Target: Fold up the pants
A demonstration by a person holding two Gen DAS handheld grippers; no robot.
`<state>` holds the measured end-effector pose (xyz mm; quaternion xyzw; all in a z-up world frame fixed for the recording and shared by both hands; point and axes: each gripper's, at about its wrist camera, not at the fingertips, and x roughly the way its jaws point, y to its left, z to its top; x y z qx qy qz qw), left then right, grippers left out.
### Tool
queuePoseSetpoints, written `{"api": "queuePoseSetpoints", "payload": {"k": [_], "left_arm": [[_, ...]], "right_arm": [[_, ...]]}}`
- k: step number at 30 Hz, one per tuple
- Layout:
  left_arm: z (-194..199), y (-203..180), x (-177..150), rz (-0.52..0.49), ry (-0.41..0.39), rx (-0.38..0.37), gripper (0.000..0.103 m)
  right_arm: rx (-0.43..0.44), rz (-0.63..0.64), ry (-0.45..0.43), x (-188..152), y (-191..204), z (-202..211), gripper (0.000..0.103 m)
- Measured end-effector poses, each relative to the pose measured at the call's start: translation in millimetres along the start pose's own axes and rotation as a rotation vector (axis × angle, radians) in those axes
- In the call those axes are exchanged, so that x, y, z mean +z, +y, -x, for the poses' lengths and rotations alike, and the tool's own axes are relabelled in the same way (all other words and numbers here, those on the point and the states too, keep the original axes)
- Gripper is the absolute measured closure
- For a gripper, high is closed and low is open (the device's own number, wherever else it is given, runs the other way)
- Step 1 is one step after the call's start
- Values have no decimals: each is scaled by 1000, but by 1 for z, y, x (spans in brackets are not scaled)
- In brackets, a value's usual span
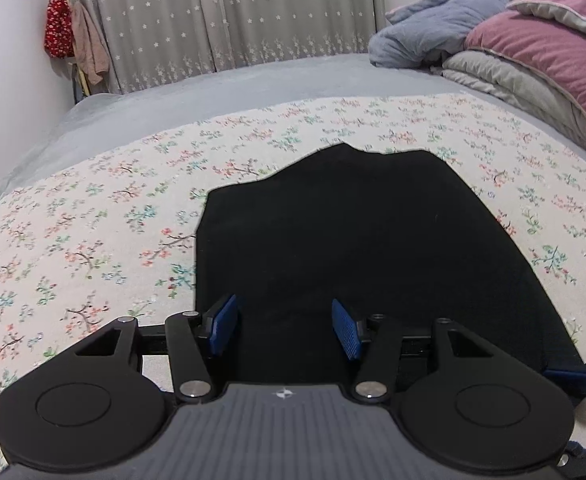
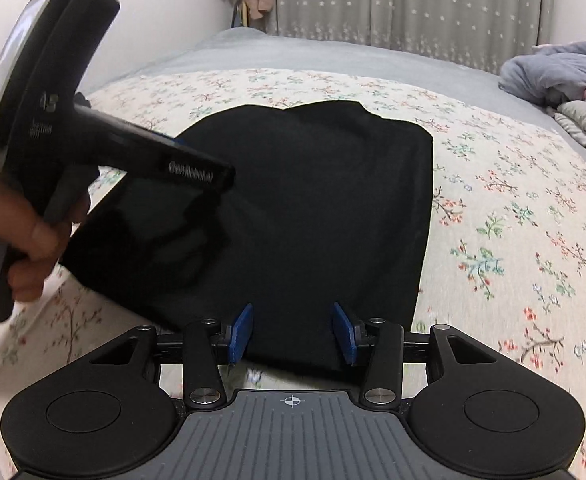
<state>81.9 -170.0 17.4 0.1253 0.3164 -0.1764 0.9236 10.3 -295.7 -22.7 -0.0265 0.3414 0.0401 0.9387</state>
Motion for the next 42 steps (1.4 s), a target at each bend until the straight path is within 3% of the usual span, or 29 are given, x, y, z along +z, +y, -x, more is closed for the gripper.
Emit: {"api": "queuePoseSetpoints", "payload": {"k": [5,10,16,25,33,35,37,38,42], "left_arm": [[42,-5,-11,-23,-70,-56,47],[76,-36,-31,-151,-146,-131,44],[46,-39,-64,-112,48,-123,43],[73,-18,-81,-45,90,-121,43],[107,-15,-93,67,93,-40,36],[120,-12,-91,86,79,-21,30],[134,-6,-86,108,32,12,13],[144,-4,-85,120,2,31,9],[173,3,-80,215,-50,71,2]], "right_arm": [[17,-9,-19,-9,-4,10,58],[47,-37,-34,-15,-12,25,53],[38,-14,-8,-25,-15,26,53],[56,-18,32,-39,-18,34,47],[71,-115,79,-42,-14,48,44],[52,-140,82,-44,-12,55,44],[18,-151,48,-47,-9,72,44],[12,-158,22,-49,-8,83,44],[-1,-243,-91,-52,-8,126,26]]}}
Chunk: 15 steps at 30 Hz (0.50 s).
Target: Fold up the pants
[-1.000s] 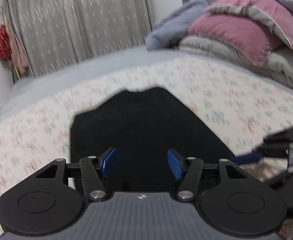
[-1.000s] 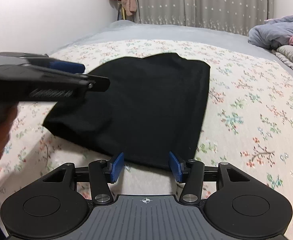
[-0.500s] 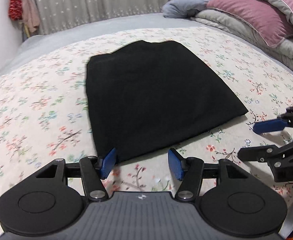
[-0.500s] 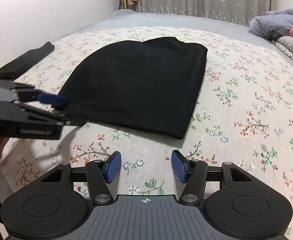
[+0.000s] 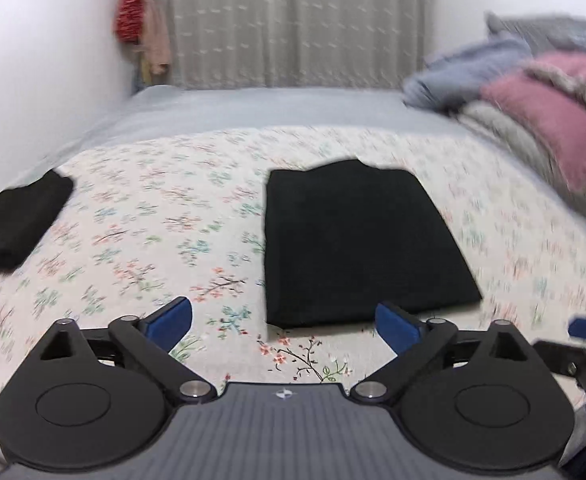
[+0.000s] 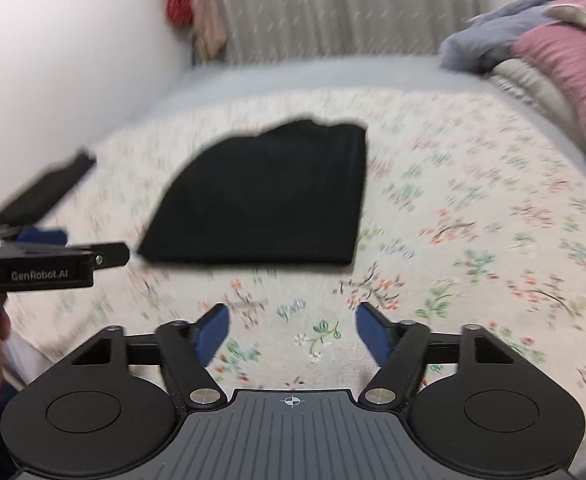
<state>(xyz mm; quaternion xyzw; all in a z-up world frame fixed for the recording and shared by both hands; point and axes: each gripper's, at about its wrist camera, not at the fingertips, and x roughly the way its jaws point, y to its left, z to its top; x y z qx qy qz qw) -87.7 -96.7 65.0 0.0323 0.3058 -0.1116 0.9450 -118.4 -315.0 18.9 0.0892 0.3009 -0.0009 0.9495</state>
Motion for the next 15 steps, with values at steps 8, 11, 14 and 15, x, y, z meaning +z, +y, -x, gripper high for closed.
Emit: {"api": "queuePoseSetpoints", "payload": {"k": [8,11,14,15], "left_arm": [[15,-12,11,66,24,-22,1],[15,-15,6,71,35,-23,1],[7,-11,-6,84,26,13,1],[6,-10,-10,86,20,32,1]], "right_arm": [[-14,-124,-124,24,9,62,6],[-38,-109,-165,36,18,73,0],[-84,-29,-187,32,28,74,0],[-95,-4,-194,27,29,70,0]]}}
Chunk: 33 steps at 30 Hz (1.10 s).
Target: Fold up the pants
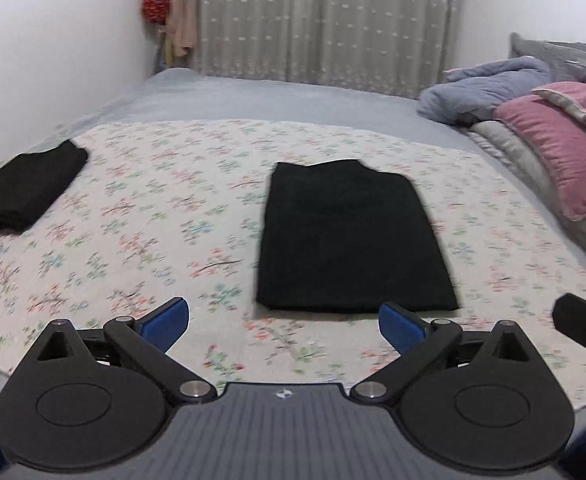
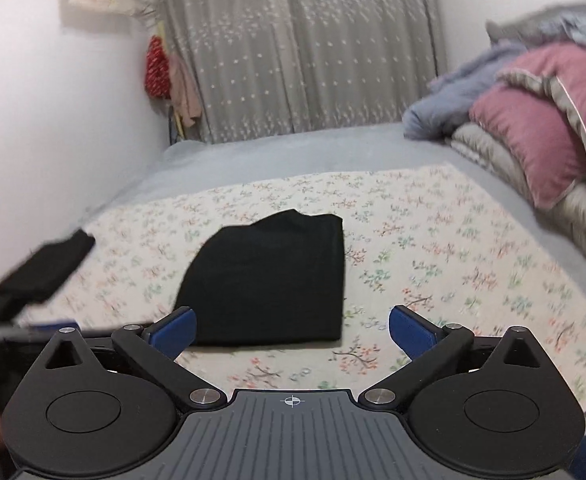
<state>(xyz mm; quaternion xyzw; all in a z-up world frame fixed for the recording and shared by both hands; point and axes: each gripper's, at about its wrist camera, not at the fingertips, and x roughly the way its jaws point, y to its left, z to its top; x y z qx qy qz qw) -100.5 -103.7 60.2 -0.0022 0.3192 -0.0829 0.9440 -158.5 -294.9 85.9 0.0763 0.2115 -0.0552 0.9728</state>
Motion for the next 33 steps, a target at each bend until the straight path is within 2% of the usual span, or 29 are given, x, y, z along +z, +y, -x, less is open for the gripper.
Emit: {"api": "queuePoseSetpoints", "payload": {"k": [3,8,12,33], "left_arm": [[-9,4,-10,-19,-11,45,1],[-19,13,-14,-4,-7,64,1],[-19,15,-16,1,-5,66,1],[-13,8,-25,-45,-11,54,1]], "right_arm": [[-22,57,-54,-23,0,-14,0],[-12,50,61,-48,-5,-40,0],[-36,82,38,-50,-3,-39,0],[-20,62,10,-52,0,-33,0]]}}
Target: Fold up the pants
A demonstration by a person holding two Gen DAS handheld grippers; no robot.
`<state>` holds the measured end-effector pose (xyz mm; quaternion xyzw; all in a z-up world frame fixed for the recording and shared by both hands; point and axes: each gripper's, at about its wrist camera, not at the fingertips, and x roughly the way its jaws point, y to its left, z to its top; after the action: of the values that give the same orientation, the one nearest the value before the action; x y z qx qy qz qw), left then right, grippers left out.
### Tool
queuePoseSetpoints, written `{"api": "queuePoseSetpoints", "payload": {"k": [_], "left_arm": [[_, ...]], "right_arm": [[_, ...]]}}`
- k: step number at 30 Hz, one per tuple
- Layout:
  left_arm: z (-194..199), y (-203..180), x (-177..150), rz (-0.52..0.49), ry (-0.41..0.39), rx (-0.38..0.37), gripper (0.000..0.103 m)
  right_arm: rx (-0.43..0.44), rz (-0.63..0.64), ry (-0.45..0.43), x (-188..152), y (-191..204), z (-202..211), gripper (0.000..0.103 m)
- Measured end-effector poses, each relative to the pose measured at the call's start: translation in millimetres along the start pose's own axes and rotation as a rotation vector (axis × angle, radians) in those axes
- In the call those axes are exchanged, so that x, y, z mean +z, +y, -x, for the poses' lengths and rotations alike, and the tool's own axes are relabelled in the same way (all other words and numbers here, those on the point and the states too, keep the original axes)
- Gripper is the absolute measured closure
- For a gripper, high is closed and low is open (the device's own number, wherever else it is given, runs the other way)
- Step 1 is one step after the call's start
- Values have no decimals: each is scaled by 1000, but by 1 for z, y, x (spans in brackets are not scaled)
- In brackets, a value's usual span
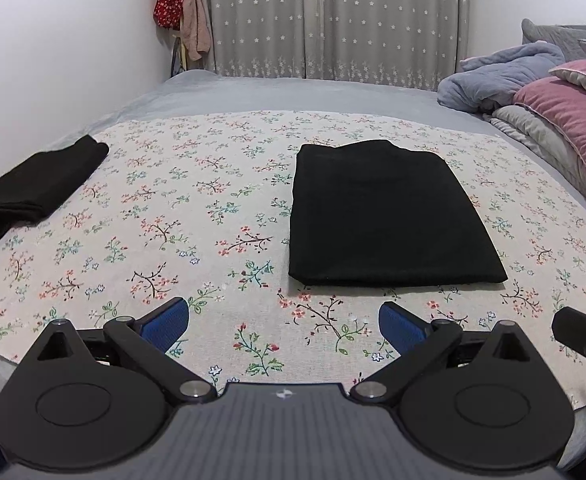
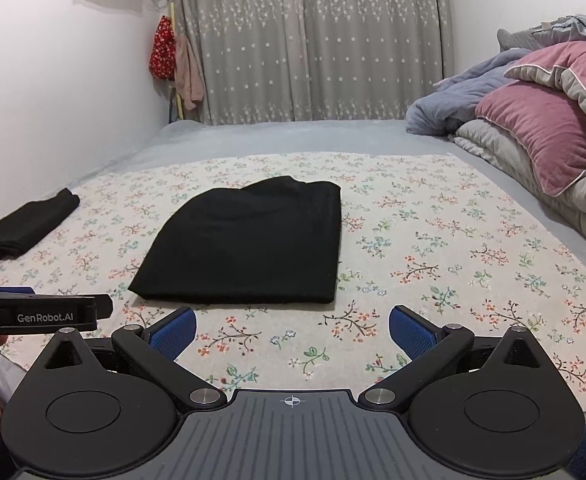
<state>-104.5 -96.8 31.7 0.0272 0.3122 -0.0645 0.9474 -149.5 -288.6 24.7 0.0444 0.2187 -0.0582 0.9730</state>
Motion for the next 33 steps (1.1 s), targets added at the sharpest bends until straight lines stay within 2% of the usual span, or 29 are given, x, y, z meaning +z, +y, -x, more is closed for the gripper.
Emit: {"api": "queuePoseSetpoints", "payload": {"k": [3,9,22,33], "left_arm": [[1,-1,0,-9,-8,-14,1],[-3,2,1,44,17,-64,1],[0,-3,0,18,1,-53,1],[5,-6,-2,-16,-24,-83,1]], "right_arm": [[-1,9,-1,0,1,0,0],[0,9,1,-1,1,-1,0],[4,24,9,-3,5,-4,0],[8,31,8,-4,8,-5,0]]}}
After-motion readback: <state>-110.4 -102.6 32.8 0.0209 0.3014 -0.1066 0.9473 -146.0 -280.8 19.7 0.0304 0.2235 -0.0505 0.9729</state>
